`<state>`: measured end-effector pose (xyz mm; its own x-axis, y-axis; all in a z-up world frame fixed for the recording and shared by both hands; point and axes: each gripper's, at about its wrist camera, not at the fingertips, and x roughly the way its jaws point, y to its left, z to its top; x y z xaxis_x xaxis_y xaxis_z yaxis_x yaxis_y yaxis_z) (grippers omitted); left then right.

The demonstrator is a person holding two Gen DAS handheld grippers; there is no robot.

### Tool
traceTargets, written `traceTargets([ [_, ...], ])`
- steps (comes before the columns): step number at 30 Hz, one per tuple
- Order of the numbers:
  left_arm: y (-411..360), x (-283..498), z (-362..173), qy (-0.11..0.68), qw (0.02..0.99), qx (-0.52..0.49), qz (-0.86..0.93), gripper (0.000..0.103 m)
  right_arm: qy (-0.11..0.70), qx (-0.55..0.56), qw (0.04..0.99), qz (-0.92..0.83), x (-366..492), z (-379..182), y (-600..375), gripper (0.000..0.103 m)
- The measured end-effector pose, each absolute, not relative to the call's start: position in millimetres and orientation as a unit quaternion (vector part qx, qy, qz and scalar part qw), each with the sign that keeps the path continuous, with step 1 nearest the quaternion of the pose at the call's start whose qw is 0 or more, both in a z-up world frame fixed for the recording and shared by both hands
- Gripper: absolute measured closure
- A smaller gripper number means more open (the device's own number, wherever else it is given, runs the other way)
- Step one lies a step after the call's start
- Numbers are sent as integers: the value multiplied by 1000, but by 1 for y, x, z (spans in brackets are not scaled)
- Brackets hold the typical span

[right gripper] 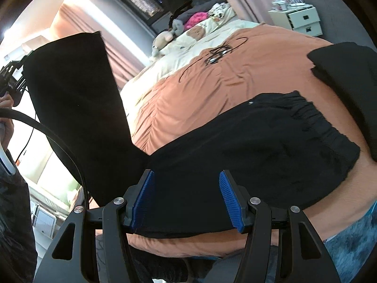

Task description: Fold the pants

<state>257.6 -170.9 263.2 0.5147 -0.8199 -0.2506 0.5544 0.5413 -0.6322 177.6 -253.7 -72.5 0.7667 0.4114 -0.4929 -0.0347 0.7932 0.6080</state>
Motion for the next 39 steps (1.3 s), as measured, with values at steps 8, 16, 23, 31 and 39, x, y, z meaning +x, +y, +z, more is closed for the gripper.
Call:
traceTargets([
  [8,-254,270,239,315,812,-219,-439,90,310,325,888,98,166,-78,-289,47],
  [16,-328,266,212,356,784,-185,-473,90,306,348,884,61,152,-81,-327,47],
  [23,-379,268,170,395,762,-167,-486,90,305,368,878,37,130,-86,-352,47],
  [31,-440,254,91,461,721,-160,-492,90,312,368,876,21,113,-82,-364,47],
  [39,-489,226,43,501,672,-151,-524,90,322,355,878,-6,80,-72,-383,47],
])
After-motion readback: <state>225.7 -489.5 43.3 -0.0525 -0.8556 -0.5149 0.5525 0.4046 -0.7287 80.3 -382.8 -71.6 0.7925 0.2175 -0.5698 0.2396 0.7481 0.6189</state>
